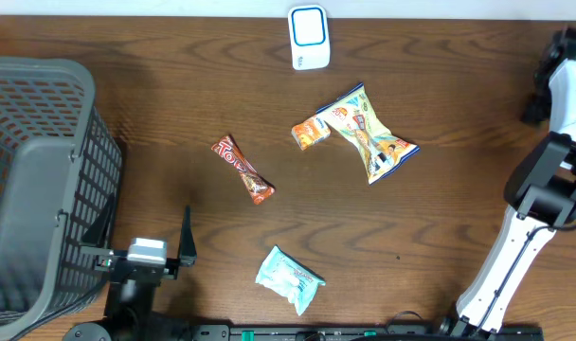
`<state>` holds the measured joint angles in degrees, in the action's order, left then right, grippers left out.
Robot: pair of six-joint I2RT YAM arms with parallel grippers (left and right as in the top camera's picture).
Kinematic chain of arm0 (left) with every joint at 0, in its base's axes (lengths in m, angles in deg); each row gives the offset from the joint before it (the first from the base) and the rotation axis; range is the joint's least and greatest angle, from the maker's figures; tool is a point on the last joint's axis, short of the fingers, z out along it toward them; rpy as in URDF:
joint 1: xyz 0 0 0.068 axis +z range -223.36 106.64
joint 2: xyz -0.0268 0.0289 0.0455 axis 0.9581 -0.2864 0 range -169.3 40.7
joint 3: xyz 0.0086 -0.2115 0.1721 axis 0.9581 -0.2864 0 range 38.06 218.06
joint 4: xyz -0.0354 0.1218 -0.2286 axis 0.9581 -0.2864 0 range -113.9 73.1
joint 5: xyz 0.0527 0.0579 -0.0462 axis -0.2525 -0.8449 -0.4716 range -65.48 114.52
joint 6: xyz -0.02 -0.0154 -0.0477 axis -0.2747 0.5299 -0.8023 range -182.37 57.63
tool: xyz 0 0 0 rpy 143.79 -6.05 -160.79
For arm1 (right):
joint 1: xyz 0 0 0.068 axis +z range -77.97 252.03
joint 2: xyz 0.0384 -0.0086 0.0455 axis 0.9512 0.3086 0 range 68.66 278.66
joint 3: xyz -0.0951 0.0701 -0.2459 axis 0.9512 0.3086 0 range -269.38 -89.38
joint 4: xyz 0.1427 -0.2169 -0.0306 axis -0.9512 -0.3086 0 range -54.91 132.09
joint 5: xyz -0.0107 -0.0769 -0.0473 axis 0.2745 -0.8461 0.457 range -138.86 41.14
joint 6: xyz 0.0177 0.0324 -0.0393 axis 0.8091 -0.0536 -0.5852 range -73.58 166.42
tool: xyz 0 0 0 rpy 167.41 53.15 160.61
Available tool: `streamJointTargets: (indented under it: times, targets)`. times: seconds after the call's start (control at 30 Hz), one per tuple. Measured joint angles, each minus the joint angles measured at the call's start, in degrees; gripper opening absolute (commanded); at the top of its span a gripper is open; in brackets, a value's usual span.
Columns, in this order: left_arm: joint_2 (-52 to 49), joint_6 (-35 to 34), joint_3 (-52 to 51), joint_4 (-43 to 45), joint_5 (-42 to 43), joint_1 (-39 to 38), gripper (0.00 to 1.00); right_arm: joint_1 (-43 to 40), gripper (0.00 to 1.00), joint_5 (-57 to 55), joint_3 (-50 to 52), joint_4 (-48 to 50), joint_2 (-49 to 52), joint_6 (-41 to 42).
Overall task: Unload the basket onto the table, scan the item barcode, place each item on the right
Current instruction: 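Carry the teal bottle to the far right and release it, then reach the right gripper to the white wipes pack and grasp it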
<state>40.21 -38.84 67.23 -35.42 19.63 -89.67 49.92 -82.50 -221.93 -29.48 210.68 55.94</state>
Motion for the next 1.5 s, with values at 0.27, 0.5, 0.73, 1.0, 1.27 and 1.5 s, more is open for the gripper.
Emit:
streamJointTargets:
  times: [0.27, 0.5, 0.73, 1.0, 1.27, 1.5]
  targets:
    - [0.0, 2.6, 0.0, -1.0, 0.0, 0.0, 1.00, 9.6, 0.99, 17.4, -0.1, -4.7, -22.8, 1.0]
    - [0.0, 3.3, 0.0, -1.0, 0.0, 0.0, 1.00, 29.4, 0.99, 21.3, -0.9, -10.1, -31.1, 0.8]
    - [0.0, 3.4, 0.0, -1.0, 0.0, 0.0, 1.00, 44.0, 0.79, 19.8, 1.8, -14.8, -26.1, 0.5]
    - [0.0, 3.5, 0.0, -0.9, 0.0, 0.0, 1.00, 49.7, 0.77, 17.2, 12.9, -11.4, -24.3, 0.2]
    - [0.0, 3.5, 0.0, -0.9, 0.0, 0.0, 1.00, 49.8, 0.78, 14.0, 30.8, 4.5, -24.3, -2.1]
    - [0.0, 3.5, 0.0, -1.0, 0.0, 0.0, 1.00, 49.8, 0.70, 11.7, 41.5, 19.6, -24.3, -6.5]
